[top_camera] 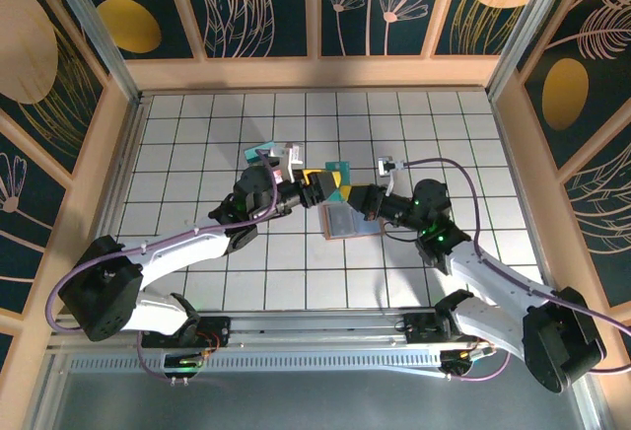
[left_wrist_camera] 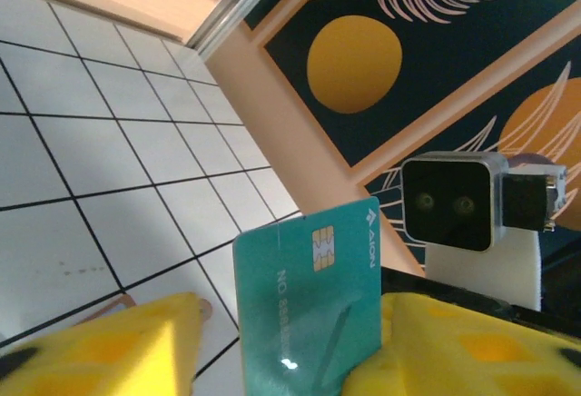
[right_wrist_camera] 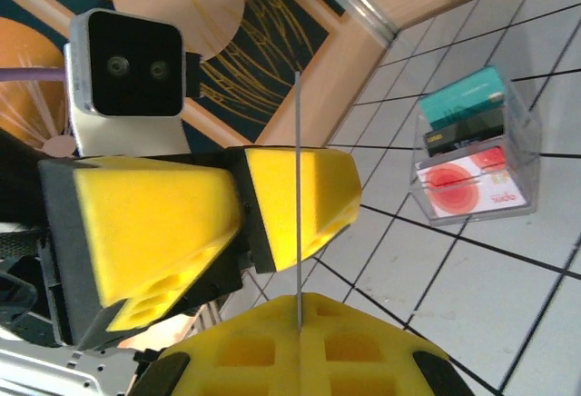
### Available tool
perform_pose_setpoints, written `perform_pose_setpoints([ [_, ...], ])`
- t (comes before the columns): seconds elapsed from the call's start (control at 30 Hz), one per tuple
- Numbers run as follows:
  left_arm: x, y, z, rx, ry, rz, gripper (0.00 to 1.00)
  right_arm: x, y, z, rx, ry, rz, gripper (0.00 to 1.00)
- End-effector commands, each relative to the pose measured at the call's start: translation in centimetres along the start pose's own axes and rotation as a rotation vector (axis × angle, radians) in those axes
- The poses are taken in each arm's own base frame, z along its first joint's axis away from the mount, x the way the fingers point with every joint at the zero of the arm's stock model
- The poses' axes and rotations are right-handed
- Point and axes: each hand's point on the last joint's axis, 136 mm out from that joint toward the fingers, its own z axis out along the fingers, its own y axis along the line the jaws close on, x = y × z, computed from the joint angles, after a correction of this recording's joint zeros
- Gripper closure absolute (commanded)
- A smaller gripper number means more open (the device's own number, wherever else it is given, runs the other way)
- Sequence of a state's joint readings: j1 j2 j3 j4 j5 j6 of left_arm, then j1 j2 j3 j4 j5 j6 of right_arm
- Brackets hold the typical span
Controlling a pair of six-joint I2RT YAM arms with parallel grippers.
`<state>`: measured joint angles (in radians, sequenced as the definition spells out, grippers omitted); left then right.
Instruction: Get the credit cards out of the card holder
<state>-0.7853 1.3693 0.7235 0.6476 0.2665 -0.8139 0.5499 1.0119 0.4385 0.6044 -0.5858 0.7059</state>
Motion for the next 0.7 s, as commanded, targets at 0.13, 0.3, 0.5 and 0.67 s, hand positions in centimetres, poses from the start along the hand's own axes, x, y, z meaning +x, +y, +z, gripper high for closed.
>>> perform_pose_setpoints([
  [0.13, -1.5, -3.1, -0.8, 0.122, -0.038, 0.030, 0.91, -2.0, 3.2, 1.0, -0.121, -0.017, -0.041, 1.00],
  [0.3, -2.1, -3.0, -1.1, 0.080, -0.049, 0.071, 1.00, -2.0, 2.9, 1.1, -0.093, -0.007, -0.042, 0.87],
  [0.5, -3.2, -2.2, -1.9, 0.011, -0.070, 0.143, 1.00, -2.5, 2.0, 0.9, 0.003, -0.005, -0.070, 0.52],
  [0.67, -4.1, -1.0, -2.6, -0.071, -0.074, 0.199, 1.00, -3.2, 1.0, 0.5, 0.094, -0.007, -0.087, 0.43],
])
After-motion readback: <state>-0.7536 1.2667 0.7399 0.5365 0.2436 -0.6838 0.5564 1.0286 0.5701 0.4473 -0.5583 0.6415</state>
